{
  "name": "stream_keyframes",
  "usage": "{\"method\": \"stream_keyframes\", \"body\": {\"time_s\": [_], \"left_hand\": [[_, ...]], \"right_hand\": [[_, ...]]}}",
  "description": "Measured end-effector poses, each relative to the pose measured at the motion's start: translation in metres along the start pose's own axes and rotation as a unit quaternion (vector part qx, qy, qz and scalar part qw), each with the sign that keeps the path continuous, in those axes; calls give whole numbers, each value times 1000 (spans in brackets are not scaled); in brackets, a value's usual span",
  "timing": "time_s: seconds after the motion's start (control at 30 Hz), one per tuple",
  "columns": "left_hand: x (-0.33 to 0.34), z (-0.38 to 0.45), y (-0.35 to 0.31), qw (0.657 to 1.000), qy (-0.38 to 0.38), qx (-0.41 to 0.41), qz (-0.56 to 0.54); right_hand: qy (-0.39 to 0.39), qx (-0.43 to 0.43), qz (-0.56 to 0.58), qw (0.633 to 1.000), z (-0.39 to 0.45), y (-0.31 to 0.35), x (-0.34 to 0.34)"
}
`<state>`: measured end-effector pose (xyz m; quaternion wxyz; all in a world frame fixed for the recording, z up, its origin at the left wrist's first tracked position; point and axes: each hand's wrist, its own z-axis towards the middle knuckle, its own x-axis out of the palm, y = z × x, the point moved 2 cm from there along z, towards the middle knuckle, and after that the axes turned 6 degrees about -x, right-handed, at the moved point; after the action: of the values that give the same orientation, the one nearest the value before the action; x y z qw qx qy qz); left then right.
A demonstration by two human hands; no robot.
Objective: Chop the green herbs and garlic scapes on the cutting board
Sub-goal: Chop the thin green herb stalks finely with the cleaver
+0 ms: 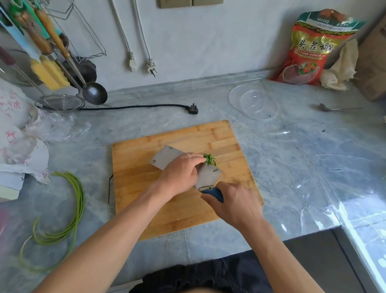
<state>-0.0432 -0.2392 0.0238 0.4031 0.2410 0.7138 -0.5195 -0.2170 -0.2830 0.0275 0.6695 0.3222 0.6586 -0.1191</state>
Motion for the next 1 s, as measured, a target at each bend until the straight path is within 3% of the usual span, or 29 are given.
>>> {"method": "stream_keyframes", "body": {"time_s": [0.1, 0.2, 0.33, 0.43, 0.5, 0.6, 0.77, 0.9, 1.0], "left_hand": [[-5, 6, 0, 997, -25, -9, -75], [-17, 6, 6, 996, -51, 26, -63], [-16, 6, -7, 990, 95, 103, -19], [-10, 26, -8, 985, 152, 84, 21], [-15, 39, -2, 990, 128, 50, 34], [-23, 44, -5, 993, 84, 81, 10], [-8, 33, -16, 976, 179, 119, 19], [-9, 40, -11, 990, 132, 46, 23], [-8, 33, -20, 988, 134, 74, 10]], "right_hand": [[19, 5, 23, 1000, 5, 1, 5], [17, 16, 52, 998, 5, -4, 7], [9, 27, 72, 997, 4, -10, 8], [9, 20, 70, 997, 6, -10, 9], [12, 13, 68, 998, 6, -9, 9], [23, 20, 65, 997, 5, -13, 8], [29, 16, 66, 997, 6, -12, 4], [37, 15, 56, 998, 5, -13, 3], [39, 26, 53, 997, 2, -16, 1]]}}
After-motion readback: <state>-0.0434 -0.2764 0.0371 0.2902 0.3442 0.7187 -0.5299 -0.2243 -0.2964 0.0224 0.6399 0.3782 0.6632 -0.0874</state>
